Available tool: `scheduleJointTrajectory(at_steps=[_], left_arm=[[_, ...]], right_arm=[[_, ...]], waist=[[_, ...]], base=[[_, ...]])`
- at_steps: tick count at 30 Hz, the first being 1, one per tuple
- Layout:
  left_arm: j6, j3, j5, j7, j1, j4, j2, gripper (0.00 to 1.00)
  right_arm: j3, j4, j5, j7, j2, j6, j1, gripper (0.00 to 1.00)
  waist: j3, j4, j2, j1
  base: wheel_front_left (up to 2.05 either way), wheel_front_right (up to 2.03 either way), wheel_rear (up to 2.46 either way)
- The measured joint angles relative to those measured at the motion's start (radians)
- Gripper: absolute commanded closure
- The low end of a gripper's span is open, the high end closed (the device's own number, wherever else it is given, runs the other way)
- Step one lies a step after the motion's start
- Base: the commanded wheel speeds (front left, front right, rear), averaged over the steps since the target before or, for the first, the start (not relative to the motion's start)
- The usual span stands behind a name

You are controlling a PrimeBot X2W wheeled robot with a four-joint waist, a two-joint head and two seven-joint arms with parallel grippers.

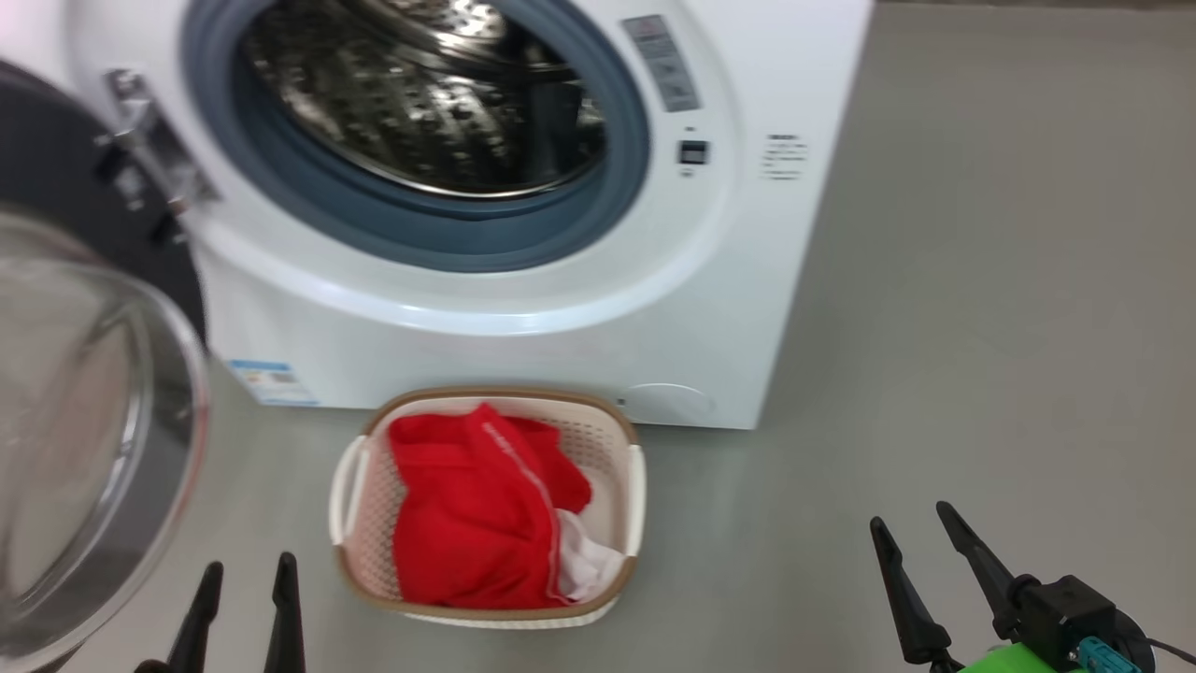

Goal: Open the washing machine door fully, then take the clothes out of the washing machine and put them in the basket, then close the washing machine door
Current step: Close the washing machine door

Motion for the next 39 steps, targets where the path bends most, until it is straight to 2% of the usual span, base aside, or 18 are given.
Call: scheduleJointTrajectory(at_steps=[10,18,24,30,31,32,33,34,36,39], left_arm=[[0.016,-0.06,-0.077,0.0,0.035,0.032,-0.001,0.0],[0.06,-0.078,-0.148,0.0,0.074,0.013,-0.001,0.0],[0.082,-0.086,-0.181,0.0,0.079,-0.01,-0.001,0.0],[0.085,-0.085,-0.188,0.0,0.085,-0.019,-0.001,0.0],[0.083,-0.08,-0.195,0.0,0.085,-0.027,-0.001,0.2],[0.081,-0.076,-0.197,0.0,0.085,-0.034,-0.001,0.59],[0.08,-0.069,-0.21,0.0,0.085,-0.042,-0.001,0.92],[0.075,-0.059,-0.23,0.0,0.083,-0.052,-0.001,1.0],[0.06,-0.032,-0.254,0.0,0.067,-0.08,-0.002,1.0],[0.043,0.009,-0.232,0.0,0.026,-0.13,-0.003,1.0]], right_arm=[[0.029,0.019,0.024,0.0,-0.025,0.0,0.0,0.0],[0.104,0.04,0.032,0.0,-0.041,0.0,-0.016,0.0],[0.155,0.065,0.042,0.0,-0.057,0.0,-0.077,0.0],[0.165,0.074,0.044,0.0,-0.058,0.0,-0.084,0.0],[0.167,0.074,0.049,0.0,-0.057,0.0,-0.084,0.0],[0.166,0.074,0.051,0.0,-0.057,0.0,-0.084,0.0],[0.165,0.074,0.051,0.0,-0.057,0.0,-0.084,0.0],[0.162,0.074,0.051,0.0,-0.057,0.0,-0.084,0.0],[0.155,0.074,0.051,0.0,-0.056,0.0,-0.081,0.0],[0.149,0.073,0.051,0.0,-0.053,0.0,-0.076,0.0]], waist=[[-0.033,0.175,0.0,0.0],[-0.059,0.3,0.0,0.0],[-0.057,0.347,0.0,0.0],[-0.059,0.352,0.0,0.0],[-0.061,0.35,0.0,0.0],[-0.062,0.349,0.0,0.0],[-0.063,0.348,0.0,0.0],[-0.063,0.348,0.0,0.0],[-0.065,0.347,0.0,0.0],[-0.067,0.346,0.0,0.0]], base=[[0.0,0.0,0.0],[0.0,0.0,0.0],[0.0,0.0,0.0],[0.0,0.0,0.0],[0.0,0.0,0.0],[0.0,0.0,0.0],[0.0,0.0,0.0],[0.0,0.0,0.0],[0.0,0.0,0.0],[0.0,0.0,0.0]])
